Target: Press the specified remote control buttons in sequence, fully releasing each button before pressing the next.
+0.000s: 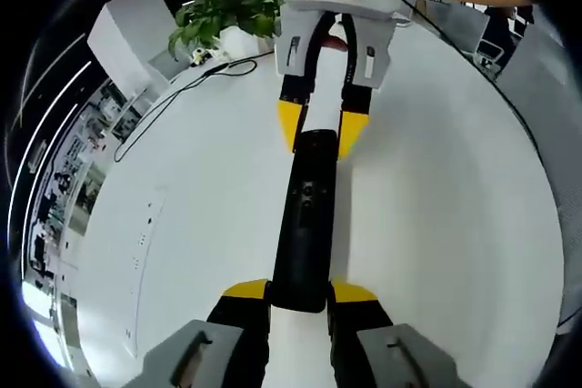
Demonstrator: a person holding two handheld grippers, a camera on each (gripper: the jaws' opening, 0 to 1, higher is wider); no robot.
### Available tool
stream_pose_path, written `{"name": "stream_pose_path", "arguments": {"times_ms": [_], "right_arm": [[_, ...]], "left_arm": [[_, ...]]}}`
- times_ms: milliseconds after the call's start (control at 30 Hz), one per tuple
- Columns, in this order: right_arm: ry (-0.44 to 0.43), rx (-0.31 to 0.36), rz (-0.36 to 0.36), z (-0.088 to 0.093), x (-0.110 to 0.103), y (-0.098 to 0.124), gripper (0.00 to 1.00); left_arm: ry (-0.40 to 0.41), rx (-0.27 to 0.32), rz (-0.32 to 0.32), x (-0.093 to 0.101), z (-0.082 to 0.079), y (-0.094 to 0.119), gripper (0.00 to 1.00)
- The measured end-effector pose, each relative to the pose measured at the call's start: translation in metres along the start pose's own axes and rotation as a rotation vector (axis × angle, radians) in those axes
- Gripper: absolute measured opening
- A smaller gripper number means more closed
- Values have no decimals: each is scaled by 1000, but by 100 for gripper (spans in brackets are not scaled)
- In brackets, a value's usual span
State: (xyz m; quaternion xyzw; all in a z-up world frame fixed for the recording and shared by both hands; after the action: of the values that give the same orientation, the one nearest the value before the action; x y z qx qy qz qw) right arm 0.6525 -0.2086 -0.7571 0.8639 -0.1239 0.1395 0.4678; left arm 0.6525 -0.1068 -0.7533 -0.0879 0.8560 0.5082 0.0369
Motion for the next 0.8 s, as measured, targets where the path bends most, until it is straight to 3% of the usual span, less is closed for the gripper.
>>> {"name": "stream_pose_path", "arguments": {"times_ms": [800], "right_arm": [[-28,15,6,8,26,-19,19]], "left_arm": [[-9,-37,8,-27,5,-12,23]]}}
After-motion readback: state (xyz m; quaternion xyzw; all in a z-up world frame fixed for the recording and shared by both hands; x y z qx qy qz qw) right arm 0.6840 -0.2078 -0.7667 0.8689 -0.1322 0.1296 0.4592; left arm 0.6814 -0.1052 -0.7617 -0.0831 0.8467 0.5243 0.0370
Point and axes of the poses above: the point that each gripper's makers call its tool centre point, and the gripper's own axes: y roughly backward along the fingers, x roughly to its right, z roughly out of its underside, the point moved 1 cm from there along y, roughly backward along the fingers, and after that the axes turned 7 degrees about z, right-handed, at the moved point
